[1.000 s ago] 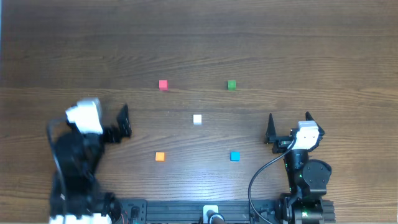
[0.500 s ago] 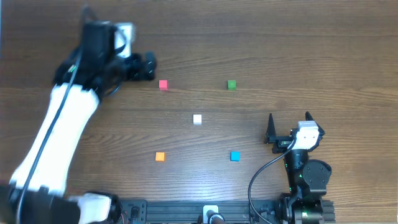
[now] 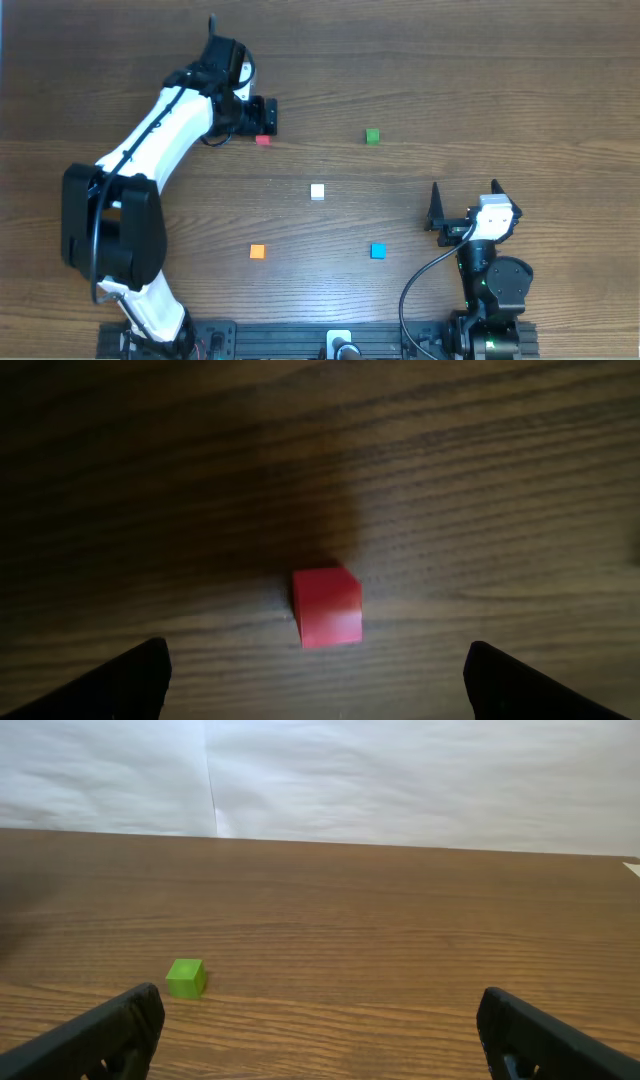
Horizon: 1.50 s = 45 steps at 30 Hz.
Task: Stack Cubes
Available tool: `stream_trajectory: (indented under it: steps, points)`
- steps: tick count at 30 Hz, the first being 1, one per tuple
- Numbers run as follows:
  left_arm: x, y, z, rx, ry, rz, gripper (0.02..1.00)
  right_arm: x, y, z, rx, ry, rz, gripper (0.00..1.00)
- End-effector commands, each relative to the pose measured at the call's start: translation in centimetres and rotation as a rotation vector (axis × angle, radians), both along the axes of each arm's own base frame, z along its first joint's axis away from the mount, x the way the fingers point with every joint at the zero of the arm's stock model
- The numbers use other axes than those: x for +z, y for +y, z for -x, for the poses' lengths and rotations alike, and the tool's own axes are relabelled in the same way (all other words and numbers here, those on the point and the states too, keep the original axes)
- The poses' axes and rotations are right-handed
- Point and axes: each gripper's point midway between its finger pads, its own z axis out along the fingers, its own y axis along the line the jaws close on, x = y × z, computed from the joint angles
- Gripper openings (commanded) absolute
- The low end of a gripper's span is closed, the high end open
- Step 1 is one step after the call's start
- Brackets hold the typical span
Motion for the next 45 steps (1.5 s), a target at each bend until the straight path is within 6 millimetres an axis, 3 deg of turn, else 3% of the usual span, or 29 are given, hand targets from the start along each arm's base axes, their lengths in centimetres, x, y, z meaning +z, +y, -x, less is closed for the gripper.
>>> stream_trajectory:
  steps: [1, 20, 31, 42, 45]
  points:
    - [-1.0, -0.7, -0.5, -0.005, -0.006, -0.048, 0.921, -0.1, 0.1, 0.0, 0.008, -0.002, 0.002, 0.991]
    - [-4.2, -0.4, -0.2, -0.015, 0.034, -0.16, 0.702, -0.1, 0.1, 0.0, 0.008, -0.002, 0.002, 0.991]
    - [-4.4, -0.5, -0.3, -0.006, 0.029, -0.156, 0.575, -0.1, 0.1, 0.0, 0.008, -0.002, 0.002, 0.993]
    - [-4.9, -0.6, -0.5, -0.001, 0.029, -0.153, 0.557, -0.1, 0.1, 0.0, 0.008, -0.002, 0.002, 0.991]
    - [-5.0, -0.6, -0.5, -0.001, 0.032, -0.154, 0.509, -0.1, 0.1, 0.0, 0.008, -0.002, 0.002, 0.993]
